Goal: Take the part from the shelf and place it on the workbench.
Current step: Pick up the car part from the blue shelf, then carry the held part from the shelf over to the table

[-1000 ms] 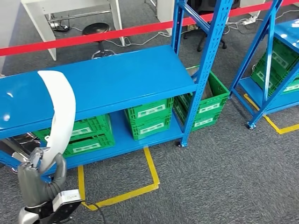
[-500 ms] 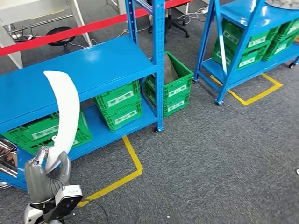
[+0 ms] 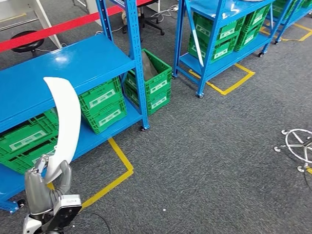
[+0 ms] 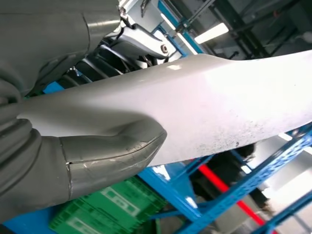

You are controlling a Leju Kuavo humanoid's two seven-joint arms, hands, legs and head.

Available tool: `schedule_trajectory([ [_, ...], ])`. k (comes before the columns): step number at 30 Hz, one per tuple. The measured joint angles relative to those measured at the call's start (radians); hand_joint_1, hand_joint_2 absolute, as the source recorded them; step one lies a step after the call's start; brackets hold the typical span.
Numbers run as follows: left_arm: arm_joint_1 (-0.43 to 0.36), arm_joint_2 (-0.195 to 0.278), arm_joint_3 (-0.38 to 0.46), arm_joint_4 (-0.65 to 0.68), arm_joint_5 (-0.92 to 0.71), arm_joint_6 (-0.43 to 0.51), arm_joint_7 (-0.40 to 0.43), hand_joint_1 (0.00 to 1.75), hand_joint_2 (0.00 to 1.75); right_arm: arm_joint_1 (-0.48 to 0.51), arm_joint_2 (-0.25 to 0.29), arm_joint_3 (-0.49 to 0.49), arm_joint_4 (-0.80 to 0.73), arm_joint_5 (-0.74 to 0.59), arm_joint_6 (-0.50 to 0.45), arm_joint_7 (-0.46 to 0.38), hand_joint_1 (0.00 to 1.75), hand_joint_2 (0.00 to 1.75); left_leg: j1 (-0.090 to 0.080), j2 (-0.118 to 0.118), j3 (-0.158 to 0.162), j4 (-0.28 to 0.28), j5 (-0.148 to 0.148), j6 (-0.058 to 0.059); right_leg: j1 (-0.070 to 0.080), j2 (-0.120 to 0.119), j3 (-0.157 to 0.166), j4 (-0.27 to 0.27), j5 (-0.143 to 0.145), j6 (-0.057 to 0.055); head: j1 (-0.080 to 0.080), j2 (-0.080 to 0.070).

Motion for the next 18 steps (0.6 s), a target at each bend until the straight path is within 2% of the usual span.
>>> schedule_trajectory([
  [1,0.004,0.000,0.003,0.000,0.015,-0.006,-0.009,1.75,1.75,-0.001,-0.001,0.004,0.001,0.006,-0.003,-0.006,0.00,0.00,0.001,0.015,-0.008,-0.001,0.008,0.000,-0.001,-0.026,-0.021,0.055,-0.042,0.003,0.003,0.000],
  [2,0.010,-0.001,0.008,0.000,0.031,-0.015,-0.019,1.75,1.75,-0.003,-0.003,0.009,0.003,0.012,-0.008,-0.012,0.00,0.00,0.001,0.031,-0.017,0.000,0.014,0.000,-0.004,-0.040,-0.041,0.122,-0.086,0.009,0.005,0.000],
  [3,0.015,-0.001,0.015,0.000,0.043,-0.025,-0.026,1.75,1.75,-0.005,-0.004,0.013,0.005,0.018,-0.012,-0.016,0.00,0.00,0.001,0.047,-0.027,0.002,0.020,-0.003,-0.007,-0.047,-0.052,0.177,-0.116,0.015,0.006,0.000],
  [4,0.019,-0.002,0.023,0.000,0.055,-0.035,-0.033,1.75,1.75,-0.005,-0.006,0.018,0.010,0.023,-0.018,-0.020,0.00,0.00,0.002,0.062,-0.036,0.005,0.025,-0.006,-0.010,-0.051,-0.046,0.202,-0.129,0.020,0.005,0.000],
  [5,0.022,-0.003,0.033,0.000,0.065,-0.044,-0.041,1.75,1.75,-0.006,-0.008,0.022,0.015,0.027,-0.026,-0.024,0.00,0.00,0.003,0.077,-0.045,0.008,0.029,-0.010,-0.014,-0.056,-0.022,0.193,-0.126,0.025,0.006,0.000],
  [6,0.025,-0.003,0.041,0.000,0.073,-0.052,-0.047,1.75,1.75,-0.006,-0.011,0.026,0.020,0.029,-0.032,-0.028,0.00,0.00,0.005,0.090,-0.052,0.013,0.032,-0.013,-0.017,-0.063,0.022,0.146,-0.109,0.030,0.005,0.000],
  [8,0.028,-0.008,0.061,-0.002,0.086,-0.071,-0.060,1.75,1.75,-0.010,-0.014,0.033,0.032,0.029,-0.045,-0.038,0.00,0.00,0.006,0.112,-0.067,0.032,0.030,-0.024,-0.021,-0.094,0.126,0.009,-0.080,0.035,0.007,0.000],
  [9,0.029,-0.012,0.071,-0.004,0.089,-0.082,-0.066,1.75,1.75,-0.013,-0.015,0.036,0.037,0.028,-0.049,-0.043,0.00,0.00,0.006,0.120,-0.073,0.043,0.029,-0.030,-0.019,-0.104,0.157,-0.037,-0.074,0.031,0.006,0.000],
  [10,0.029,-0.017,0.079,-0.007,0.090,-0.093,-0.070,1.75,1.75,-0.014,-0.015,0.039,0.041,0.027,-0.051,-0.047,0.00,0.00,0.004,0.127,-0.079,0.052,0.029,-0.036,-0.017,-0.110,0.170,-0.062,-0.074,0.024,0.006,0.000],
  [12,0.029,-0.025,0.087,-0.011,0.087,-0.114,-0.075,1.75,1.75,-0.009,-0.014,0.041,0.042,0.024,-0.046,-0.051,0.00,0.00,0.005,0.138,-0.083,0.059,0.032,-0.045,-0.012,-0.098,0.158,-0.063,-0.071,0.006,0.005,0.000],
  [13,0.028,-0.029,0.090,-0.012,0.085,-0.122,-0.076,1.75,1.75,-0.006,-0.013,0.041,0.041,0.022,-0.043,-0.052,0.00,0.00,0.008,0.131,-0.084,0.062,0.027,-0.051,-0.012,-0.092,0.155,-0.063,-0.067,-0.001,0.005,0.000],
  [14,0.028,-0.032,0.093,-0.012,0.082,-0.128,-0.076,1.75,1.75,-0.004,-0.013,0.041,0.041,0.020,-0.039,-0.052,0.00,0.00,0.011,0.112,-0.089,0.074,0.012,-0.056,-0.013,-0.085,0.153,-0.064,-0.063,-0.009,0.004,0.000],
  [15,0.028,-0.035,0.096,-0.013,0.080,-0.131,-0.075,1.75,1.75,-0.003,-0.012,0.041,0.040,0.018,-0.037,-0.051,0.00,0.00,0.014,0.088,-0.101,0.106,-0.015,-0.061,-0.014,-0.077,0.152,-0.065,-0.058,-0.017,0.003,0.000],
  [16,0.029,-0.037,0.098,-0.014,0.078,-0.133,-0.075,1.75,1.75,-0.003,-0.012,0.042,0.040,0.015,-0.037,-0.050,0.00,0.00,0.017,0.061,-0.121,0.158,-0.052,-0.066,-0.015,-0.068,0.149,-0.065,-0.053,-0.023,0.002,0.000],
  [17,0.030,-0.038,0.100,-0.014,0.077,-0.134,-0.076,1.75,1.75,-0.003,-0.012,0.042,0.039,0.011,-0.036,-0.048,0.00,0.00,0.018,0.045,-0.147,0.225,-0.089,-0.067,-0.014,-0.058,0.143,-0.064,-0.049,-0.027,0.002,0.000],
  [18,0.031,-0.039,0.101,-0.014,0.076,-0.135,-0.076,1.75,1.75,-0.003,-0.012,0.043,0.039,0.006,-0.036,-0.045,0.00,0.00,0.019,0.039,-0.170,0.288,-0.116,-0.067,-0.013,-0.046,0.138,-0.064,-0.045,-0.029,0.002,0.000],
])
